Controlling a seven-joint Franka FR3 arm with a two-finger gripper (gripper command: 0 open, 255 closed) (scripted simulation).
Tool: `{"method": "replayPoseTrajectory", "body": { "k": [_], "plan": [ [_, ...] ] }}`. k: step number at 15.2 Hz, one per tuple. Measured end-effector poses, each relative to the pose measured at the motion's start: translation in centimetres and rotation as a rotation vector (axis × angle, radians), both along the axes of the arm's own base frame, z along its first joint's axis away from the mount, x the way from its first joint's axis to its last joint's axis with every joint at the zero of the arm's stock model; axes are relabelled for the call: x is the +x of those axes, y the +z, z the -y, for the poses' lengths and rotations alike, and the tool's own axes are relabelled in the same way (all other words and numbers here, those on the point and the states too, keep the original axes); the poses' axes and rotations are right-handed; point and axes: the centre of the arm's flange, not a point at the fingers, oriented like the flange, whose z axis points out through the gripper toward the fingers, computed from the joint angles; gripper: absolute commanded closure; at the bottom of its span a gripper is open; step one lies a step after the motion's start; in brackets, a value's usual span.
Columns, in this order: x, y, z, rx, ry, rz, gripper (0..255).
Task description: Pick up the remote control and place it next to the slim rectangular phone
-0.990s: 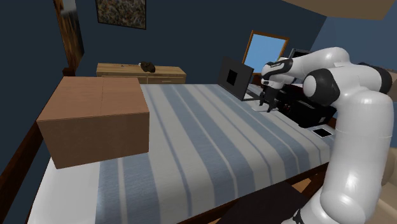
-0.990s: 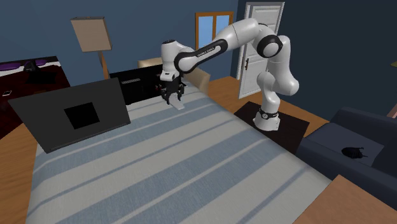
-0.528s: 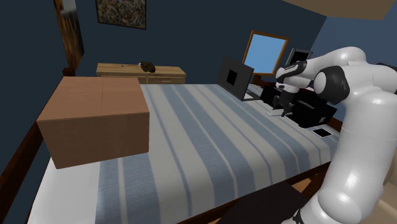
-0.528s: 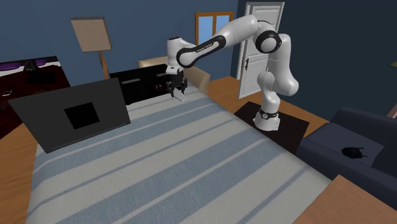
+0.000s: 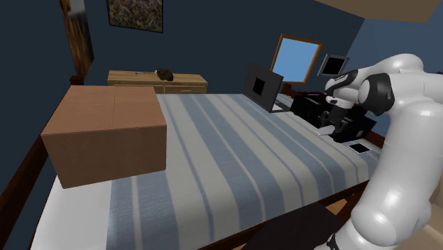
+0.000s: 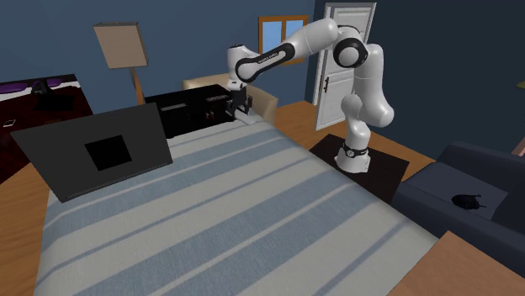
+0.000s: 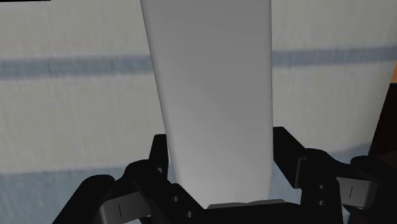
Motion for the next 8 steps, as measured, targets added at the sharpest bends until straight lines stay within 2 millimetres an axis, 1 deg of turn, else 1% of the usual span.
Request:
{"method": "replayPoseTrajectory", "body": {
  "k": [2,3,4,6,8],
  "plan": [
    [-2.0,0.2,1.7,0.003,0.003,0.0,255],
    [-3.0,-0.2,2.5,0.003,0.004,0.001,255],
    [-4.5,0.0,3.2,0.002,0.005,0.003,255],
    [-5.6,-0.6,4.0,-0.001,0.007,0.004,255],
    [-6.1,-1.7,4.2,-0.001,0.009,0.005,255]
  ]
}}
